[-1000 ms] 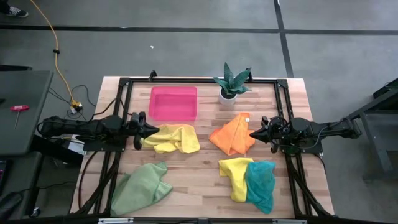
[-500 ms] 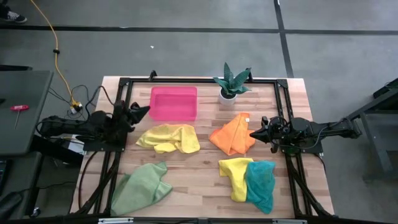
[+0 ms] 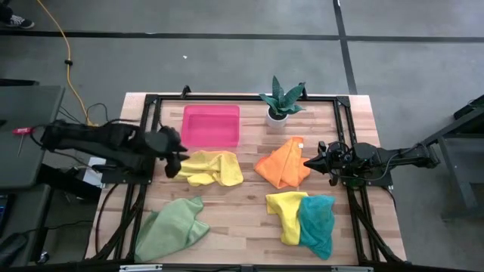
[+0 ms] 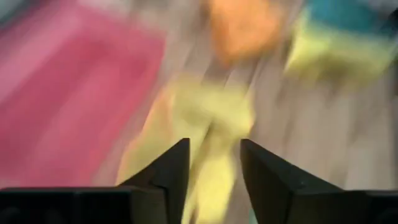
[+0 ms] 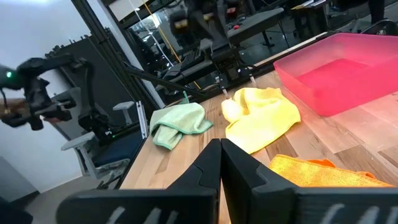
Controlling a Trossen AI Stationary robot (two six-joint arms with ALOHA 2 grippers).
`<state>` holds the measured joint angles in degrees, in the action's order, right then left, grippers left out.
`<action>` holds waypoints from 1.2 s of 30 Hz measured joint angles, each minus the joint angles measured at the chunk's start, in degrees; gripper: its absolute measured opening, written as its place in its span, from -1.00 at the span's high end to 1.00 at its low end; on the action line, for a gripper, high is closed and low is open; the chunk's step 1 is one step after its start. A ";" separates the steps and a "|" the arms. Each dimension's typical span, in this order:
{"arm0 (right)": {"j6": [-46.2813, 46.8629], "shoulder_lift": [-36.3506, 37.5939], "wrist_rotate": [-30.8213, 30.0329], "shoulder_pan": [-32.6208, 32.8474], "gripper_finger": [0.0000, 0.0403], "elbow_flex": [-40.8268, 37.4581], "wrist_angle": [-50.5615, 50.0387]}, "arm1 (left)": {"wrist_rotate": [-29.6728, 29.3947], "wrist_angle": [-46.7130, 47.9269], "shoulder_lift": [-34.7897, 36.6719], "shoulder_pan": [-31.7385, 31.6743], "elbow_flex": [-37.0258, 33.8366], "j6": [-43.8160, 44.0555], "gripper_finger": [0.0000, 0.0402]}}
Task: Fold microfiber towels
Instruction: Fold the top yellow microfiber towel
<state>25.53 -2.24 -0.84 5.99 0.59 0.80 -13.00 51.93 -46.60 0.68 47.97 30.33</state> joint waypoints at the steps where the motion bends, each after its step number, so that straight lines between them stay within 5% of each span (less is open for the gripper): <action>1: -0.01 0.00 0.00 0.01 1.00 0.01 0.00 | 0.03 3.31 -2.03 0.61 0.66 1.45 0.24; 7: -0.01 0.02 0.00 0.01 1.00 -0.01 0.00 | 2.64 12.60 -10.85 4.85 -1.56 10.53 0.06; 15: -0.01 0.00 0.00 -0.01 1.00 0.01 0.00 | 6.70 6.97 -17.62 6.67 -10.73 11.51 0.08; 36: -0.01 0.00 0.00 -0.01 1.00 0.00 0.00 | 10.85 0.11 -20.38 0.38 -21.64 13.96 0.09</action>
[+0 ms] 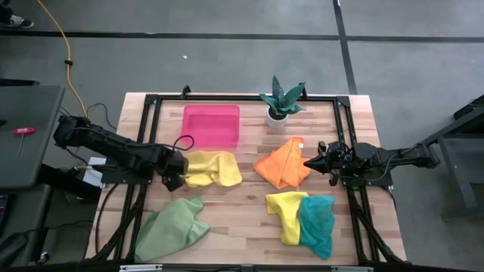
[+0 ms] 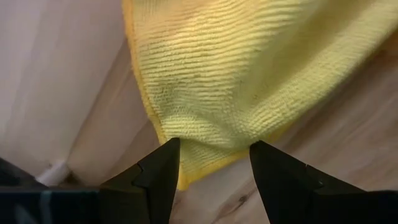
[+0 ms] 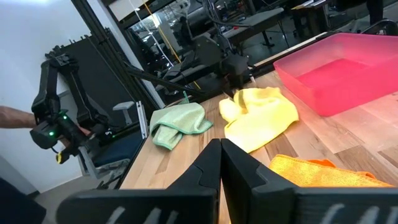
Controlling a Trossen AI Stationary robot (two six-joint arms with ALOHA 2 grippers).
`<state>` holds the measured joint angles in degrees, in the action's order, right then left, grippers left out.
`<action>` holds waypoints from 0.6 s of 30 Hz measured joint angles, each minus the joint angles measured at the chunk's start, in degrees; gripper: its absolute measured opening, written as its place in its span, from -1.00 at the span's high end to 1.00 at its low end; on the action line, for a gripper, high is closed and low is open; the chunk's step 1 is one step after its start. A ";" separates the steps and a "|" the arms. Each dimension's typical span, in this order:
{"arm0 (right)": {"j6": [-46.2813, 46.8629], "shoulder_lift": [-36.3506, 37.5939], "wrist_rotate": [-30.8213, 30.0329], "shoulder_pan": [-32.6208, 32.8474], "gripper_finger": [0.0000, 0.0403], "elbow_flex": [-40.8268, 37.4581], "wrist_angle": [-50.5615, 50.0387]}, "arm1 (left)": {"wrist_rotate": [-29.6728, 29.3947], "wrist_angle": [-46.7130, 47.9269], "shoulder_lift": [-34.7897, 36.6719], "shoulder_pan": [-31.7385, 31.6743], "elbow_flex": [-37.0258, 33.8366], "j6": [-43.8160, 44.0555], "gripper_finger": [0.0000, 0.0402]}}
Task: Fold microfiber towels
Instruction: Fold the top yellow microfiber towel
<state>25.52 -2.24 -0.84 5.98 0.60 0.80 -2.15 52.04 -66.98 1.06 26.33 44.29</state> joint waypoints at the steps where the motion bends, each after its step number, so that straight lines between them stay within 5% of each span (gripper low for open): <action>1: 0.00 0.00 0.00 0.00 1.00 0.00 0.00 | 0.28 -0.02 0.03 -0.38 -0.20 0.37 0.09; 8: 0.00 0.00 0.00 0.01 1.00 0.00 0.00 | 0.28 -0.89 0.07 -2.17 -0.35 0.05 0.18; 15: 0.00 0.00 0.00 0.01 1.00 0.00 0.00 | 1.31 -1.04 -0.07 -2.21 0.75 -2.40 0.89; 18: 0.00 0.00 0.00 0.02 1.00 0.00 0.00 | 0.00 -1.37 -0.04 -2.23 3.68 -4.83 0.94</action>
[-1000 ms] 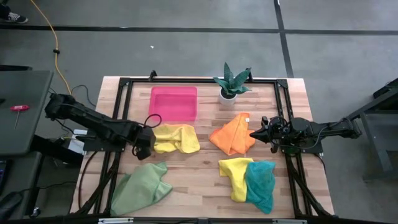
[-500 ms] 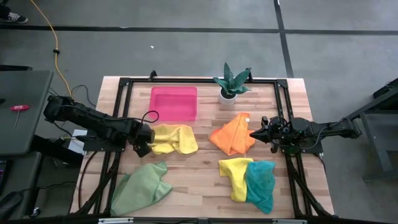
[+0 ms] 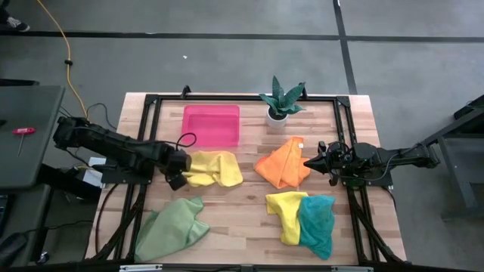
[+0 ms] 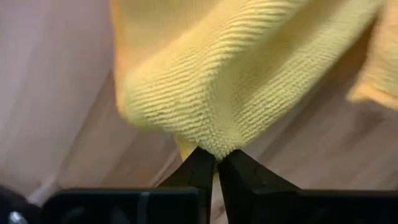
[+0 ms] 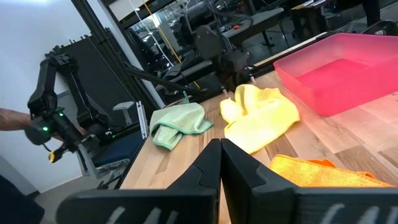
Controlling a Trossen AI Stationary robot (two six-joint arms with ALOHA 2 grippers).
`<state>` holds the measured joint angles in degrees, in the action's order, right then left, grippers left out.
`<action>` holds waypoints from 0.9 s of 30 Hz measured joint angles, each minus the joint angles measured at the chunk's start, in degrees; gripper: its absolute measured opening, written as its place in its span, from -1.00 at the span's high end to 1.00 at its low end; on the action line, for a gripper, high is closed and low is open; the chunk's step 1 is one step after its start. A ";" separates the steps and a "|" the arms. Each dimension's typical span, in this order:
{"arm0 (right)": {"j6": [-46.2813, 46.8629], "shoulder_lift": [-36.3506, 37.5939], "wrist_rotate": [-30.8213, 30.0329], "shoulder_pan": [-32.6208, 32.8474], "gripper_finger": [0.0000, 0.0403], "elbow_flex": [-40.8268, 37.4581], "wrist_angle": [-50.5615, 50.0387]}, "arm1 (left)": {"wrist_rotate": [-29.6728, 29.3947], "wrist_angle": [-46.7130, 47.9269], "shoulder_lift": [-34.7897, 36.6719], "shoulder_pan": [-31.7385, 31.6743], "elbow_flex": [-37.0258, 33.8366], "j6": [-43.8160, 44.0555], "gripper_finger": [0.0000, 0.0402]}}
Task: Fold microfiber towels
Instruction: Fold the top yellow microfiber towel
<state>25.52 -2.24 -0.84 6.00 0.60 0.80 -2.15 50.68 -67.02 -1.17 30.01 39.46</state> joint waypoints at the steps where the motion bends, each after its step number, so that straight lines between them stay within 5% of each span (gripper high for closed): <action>1: 0.00 0.00 0.00 -0.01 1.00 -0.01 0.00 | -0.73 0.05 0.00 0.00 1.33 -1.28 0.94; 16: -4.14 0.00 -2.14 0.00 1.00 -0.02 0.36 | -7.50 -2.08 0.04 0.05 15.51 -18.12 0.99; 20: -1.44 0.00 -10.64 0.00 1.00 -0.02 6.19 | -7.55 -2.03 0.04 0.07 15.51 -18.17 0.99; 27: 16.17 0.02 -34.93 -0.02 1.00 -0.02 25.37 | -9.05 -2.27 0.04 0.07 15.51 -15.14 1.00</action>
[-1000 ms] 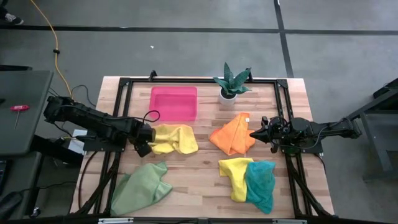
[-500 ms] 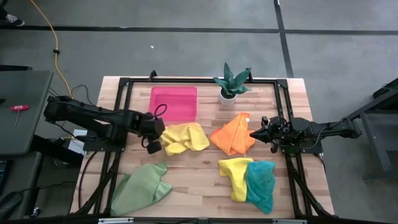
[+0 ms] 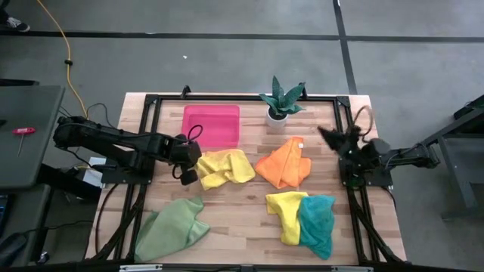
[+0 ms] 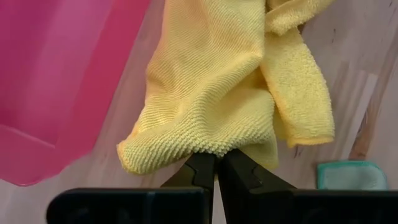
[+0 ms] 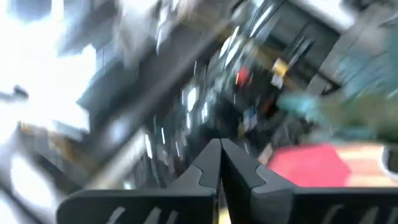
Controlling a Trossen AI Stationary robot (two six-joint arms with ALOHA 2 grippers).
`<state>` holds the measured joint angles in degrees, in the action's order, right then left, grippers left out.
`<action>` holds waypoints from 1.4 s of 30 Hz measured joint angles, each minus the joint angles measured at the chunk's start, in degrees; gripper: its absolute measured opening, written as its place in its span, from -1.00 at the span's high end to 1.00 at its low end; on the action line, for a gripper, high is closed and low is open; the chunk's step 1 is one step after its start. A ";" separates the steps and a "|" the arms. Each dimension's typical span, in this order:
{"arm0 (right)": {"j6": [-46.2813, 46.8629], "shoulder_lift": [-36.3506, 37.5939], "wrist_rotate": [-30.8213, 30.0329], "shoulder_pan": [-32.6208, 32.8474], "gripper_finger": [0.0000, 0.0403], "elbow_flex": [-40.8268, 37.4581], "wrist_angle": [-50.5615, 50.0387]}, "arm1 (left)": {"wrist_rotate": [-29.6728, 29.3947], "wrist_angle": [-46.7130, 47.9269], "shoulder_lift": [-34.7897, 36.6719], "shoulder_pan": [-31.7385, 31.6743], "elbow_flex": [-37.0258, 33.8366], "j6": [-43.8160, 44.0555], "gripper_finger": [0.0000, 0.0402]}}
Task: Fold microfiber towels
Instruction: Fold the top yellow microfiber towel
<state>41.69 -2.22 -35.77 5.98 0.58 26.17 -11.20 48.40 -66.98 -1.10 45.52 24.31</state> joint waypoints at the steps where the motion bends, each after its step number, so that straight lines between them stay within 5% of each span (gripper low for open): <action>1: 1.72 0.00 -2.66 0.00 1.00 0.00 2.01 | 0.00 -0.02 0.00 0.00 0.00 0.06 1.00; 4: 0.86 0.00 -8.34 0.00 1.00 0.00 6.37 | 0.00 -0.04 0.00 0.00 0.00 0.12 1.00; 7: -2.36 -0.86 -7.35 -0.02 1.00 0.00 10.94 | 0.02 -0.38 0.00 0.00 0.00 0.77 1.00; 12: -4.44 -10.19 0.62 0.00 1.00 2.59 16.53 | 0.02 -0.46 0.00 0.00 0.00 0.99 1.00; 18: -8.49 -31.03 13.18 0.00 1.00 14.66 15.84 | 0.26 -0.72 0.00 0.00 0.00 0.99 1.00; 23: -18.24 -46.00 19.93 0.02 1.00 26.55 5.60 | 0.48 -0.70 0.00 0.00 0.00 0.99 1.00; 32: -16.19 -65.51 28.53 0.00 0.96 45.26 -32.49 | 0.50 -0.79 0.00 0.02 0.00 0.99 1.00; 37: -20.37 -77.10 36.32 0.00 0.70 49.73 -37.83 | 0.58 -0.79 0.00 0.02 0.00 0.72 1.00; 42: -31.16 -88.22 37.69 -0.43 0.38 54.27 -39.11 | 0.67 -0.77 0.00 0.02 0.00 0.59 1.00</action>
<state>10.53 -90.44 1.91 5.55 54.85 -12.95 -10.53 47.64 -66.98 -1.08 45.52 24.91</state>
